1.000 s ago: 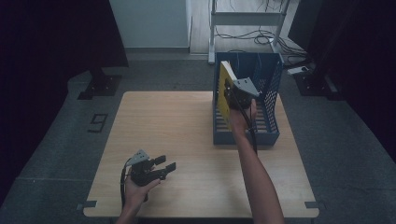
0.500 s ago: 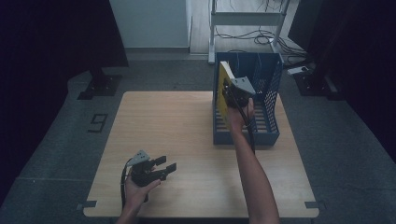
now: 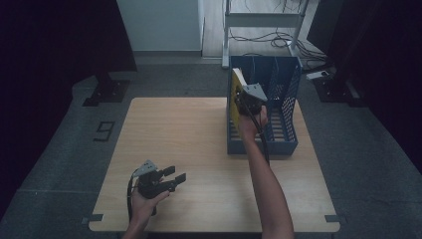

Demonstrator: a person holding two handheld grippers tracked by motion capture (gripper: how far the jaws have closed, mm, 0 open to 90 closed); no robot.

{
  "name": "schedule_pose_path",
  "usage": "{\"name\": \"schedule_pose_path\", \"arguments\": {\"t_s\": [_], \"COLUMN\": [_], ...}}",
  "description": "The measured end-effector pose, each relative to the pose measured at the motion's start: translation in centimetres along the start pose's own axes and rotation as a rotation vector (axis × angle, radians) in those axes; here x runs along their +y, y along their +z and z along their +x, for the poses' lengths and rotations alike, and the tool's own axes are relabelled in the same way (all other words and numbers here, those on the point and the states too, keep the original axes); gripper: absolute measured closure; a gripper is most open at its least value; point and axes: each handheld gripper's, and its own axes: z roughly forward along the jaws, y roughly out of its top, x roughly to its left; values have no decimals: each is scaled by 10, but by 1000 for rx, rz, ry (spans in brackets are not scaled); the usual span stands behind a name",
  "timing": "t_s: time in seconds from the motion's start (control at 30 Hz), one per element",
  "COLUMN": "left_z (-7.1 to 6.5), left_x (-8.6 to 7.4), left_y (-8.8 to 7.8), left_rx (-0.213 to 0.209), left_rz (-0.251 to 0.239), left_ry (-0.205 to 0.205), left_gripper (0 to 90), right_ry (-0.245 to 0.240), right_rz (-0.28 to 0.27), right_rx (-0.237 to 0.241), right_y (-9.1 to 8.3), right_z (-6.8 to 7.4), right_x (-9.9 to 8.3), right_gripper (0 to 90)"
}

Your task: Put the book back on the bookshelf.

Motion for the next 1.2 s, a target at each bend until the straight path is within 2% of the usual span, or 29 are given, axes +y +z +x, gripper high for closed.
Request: {"name": "schedule_pose_path", "arguments": {"t_s": [0.73, 0.9, 1.2], "left_z": [1, 1, -2], "left_x": [-1, -1, -1], "left_y": [0, 1, 2], "left_rx": [1, 2, -4], "left_rz": [0, -1, 5], "left_ry": [-7, -8, -2], "left_gripper": [353, 353, 353], "right_ry": [2, -5, -15], "right_rz": [54, 49, 86], "right_rx": [-9, -3, 29], "right_y": [16, 13, -2], "right_z": [4, 4, 2], "right_x": [-32, -34, -35], "right_gripper": [739, 737, 718]}}
